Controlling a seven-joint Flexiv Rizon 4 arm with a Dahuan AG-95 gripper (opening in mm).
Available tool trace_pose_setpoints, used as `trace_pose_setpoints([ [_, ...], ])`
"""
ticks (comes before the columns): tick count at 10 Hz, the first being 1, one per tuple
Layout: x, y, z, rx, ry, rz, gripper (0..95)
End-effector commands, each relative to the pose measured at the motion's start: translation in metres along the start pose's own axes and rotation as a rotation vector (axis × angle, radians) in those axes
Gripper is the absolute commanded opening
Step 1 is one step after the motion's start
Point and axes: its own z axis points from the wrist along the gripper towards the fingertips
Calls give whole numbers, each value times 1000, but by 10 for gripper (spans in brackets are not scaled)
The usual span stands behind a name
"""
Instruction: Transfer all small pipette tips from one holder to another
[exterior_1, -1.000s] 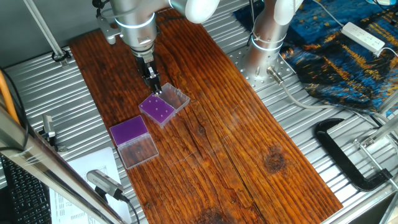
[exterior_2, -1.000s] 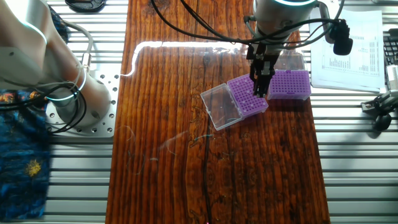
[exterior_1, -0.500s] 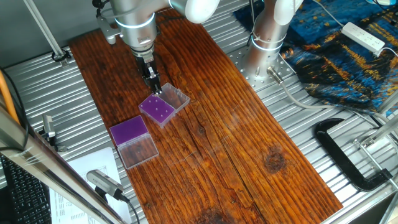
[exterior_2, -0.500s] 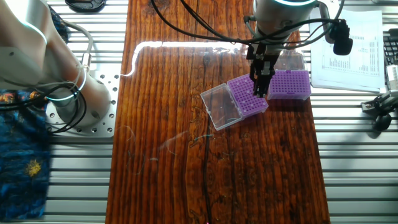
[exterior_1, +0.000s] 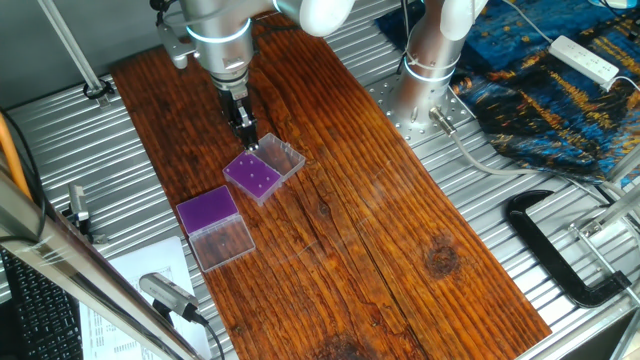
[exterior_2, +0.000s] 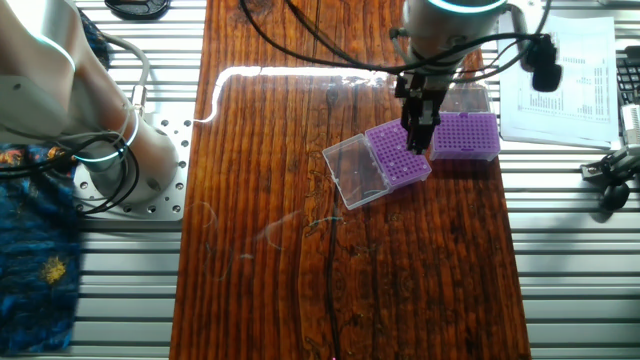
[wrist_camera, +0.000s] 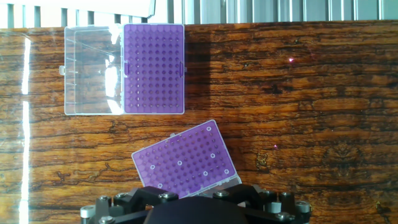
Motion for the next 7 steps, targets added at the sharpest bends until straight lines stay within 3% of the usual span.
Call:
trace_pose_setpoints([
  [1, -2, 1, 0, 3, 11, -6, 0],
  [7, -8, 3, -4, -1, 16, -33, 0],
])
